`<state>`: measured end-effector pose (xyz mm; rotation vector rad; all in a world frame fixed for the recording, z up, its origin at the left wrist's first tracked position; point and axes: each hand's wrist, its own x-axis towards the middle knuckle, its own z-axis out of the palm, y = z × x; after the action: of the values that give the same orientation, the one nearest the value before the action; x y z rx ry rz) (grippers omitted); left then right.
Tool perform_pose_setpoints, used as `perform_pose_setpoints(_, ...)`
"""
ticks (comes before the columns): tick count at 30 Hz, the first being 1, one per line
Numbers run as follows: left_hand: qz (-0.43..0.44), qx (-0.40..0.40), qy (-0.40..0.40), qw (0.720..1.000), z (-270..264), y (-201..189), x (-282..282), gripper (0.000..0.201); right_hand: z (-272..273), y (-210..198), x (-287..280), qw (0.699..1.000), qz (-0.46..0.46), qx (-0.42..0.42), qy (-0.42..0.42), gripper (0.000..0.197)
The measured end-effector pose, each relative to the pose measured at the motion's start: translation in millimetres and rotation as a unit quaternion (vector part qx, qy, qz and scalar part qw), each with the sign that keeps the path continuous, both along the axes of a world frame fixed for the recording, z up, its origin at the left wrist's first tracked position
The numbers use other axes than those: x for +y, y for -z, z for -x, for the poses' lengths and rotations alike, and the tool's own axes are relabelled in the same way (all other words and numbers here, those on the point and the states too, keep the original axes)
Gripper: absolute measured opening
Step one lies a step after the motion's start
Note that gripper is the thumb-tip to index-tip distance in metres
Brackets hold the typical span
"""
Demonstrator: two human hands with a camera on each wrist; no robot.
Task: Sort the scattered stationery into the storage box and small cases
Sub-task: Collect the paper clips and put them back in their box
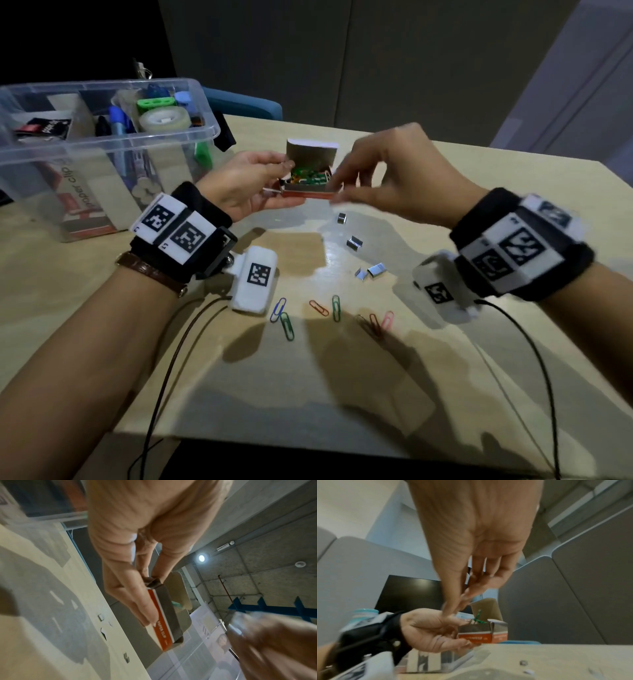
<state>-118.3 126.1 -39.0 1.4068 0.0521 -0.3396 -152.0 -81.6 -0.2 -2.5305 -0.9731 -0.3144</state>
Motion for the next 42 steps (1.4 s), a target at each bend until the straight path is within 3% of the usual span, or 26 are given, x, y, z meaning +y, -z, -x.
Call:
perform_pose_setpoints(3, -0.01, 0.001, -0.013, 1.0, -2, -3, 7, 0.013, 20, 10, -11, 0.971, 0.102, 0.16, -0.147, 0.026)
perform_pose_setpoints(7, -0.023, 0.0, 0.0, 1.0, -1, -5, 10, 0.011, 30, 37, -27, 0.924, 0.162, 0.283, -0.2, 0.035)
perform_pose_setpoints(11, -0.032, -0.013, 0.027, 0.999, 2, -7, 12, 0.013, 32, 50, -38, 0.909, 0.159, 0.32, -0.216, 0.042)
perform_pose_setpoints(18, -0.039, -0.002, 0.042, 0.998, 2, -6, 12, 0.015, 24, 63, -32, 0.913, 0.092, 0.334, -0.216, 0.022)
perform_pose_setpoints(25, -0.03, 0.016, 0.042, 0.999, 3, -7, 11, 0.026, 33, 68, -43, 0.937, 0.089, 0.299, -0.156, 0.014)
perform_pose_setpoints(32, -0.024, 0.025, 0.047, 0.998, 3, -5, 8, 0.033, 59, 73, -55, 0.963, 0.131, 0.156, -0.177, 0.016)
perform_pose_setpoints(35, -0.03, 0.021, 0.047, 0.998, 4, -5, 7, 0.023, 64, 77, -52, 0.966, 0.172, 0.084, -0.176, 0.014)
perform_pose_setpoints(38, -0.031, 0.017, 0.051, 0.998, 4, -2, 6, 0.013, 57, 68, -44, 0.965, 0.196, 0.072, -0.159, 0.013)
perform_pose_setpoints(42, -0.03, 0.012, 0.046, 0.998, 3, 2, 2, 0.009, 27, 27, -22, 0.995, 0.085, 0.003, -0.054, 0.018)
